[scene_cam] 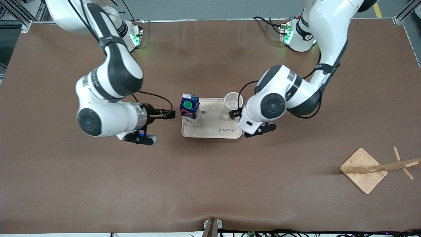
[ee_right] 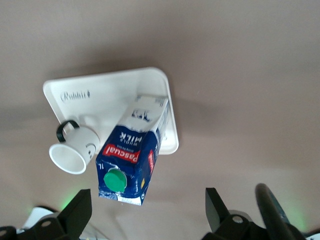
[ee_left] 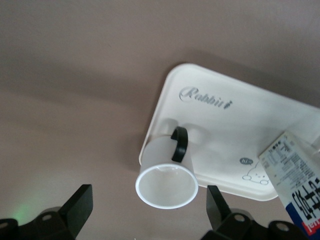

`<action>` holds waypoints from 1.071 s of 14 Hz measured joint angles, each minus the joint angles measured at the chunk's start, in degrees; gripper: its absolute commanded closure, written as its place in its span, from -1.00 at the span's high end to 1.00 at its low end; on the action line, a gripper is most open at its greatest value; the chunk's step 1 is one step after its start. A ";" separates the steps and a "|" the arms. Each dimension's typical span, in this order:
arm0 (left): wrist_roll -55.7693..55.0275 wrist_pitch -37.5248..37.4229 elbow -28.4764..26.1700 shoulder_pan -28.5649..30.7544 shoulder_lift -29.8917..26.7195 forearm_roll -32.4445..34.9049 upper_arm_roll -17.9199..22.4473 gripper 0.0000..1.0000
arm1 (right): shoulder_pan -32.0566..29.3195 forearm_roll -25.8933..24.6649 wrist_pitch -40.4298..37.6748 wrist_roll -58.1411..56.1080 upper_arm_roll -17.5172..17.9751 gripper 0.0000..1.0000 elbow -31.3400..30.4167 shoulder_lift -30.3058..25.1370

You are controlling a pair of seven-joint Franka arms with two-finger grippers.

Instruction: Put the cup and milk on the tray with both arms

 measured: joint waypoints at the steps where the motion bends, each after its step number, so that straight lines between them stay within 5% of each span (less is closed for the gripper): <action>1: 0.02 -0.04 0.03 0.58 -0.45 1.91 0.00 1.00 | -1.10 -1.57 -0.66 -0.51 -0.13 1.00 1.05 -0.47; 6: 0.07 -0.19 0.21 1.34 -3.93 14.65 0.17 1.00 | -5.71 -11.20 -8.41 -3.13 -0.44 1.00 5.52 -3.47; 15: 10.28 -0.40 2.91 13.08 -11.75 15.83 0.58 1.00 | -16.96 -20.34 -12.26 -14.81 -0.58 1.00 2.74 -15.78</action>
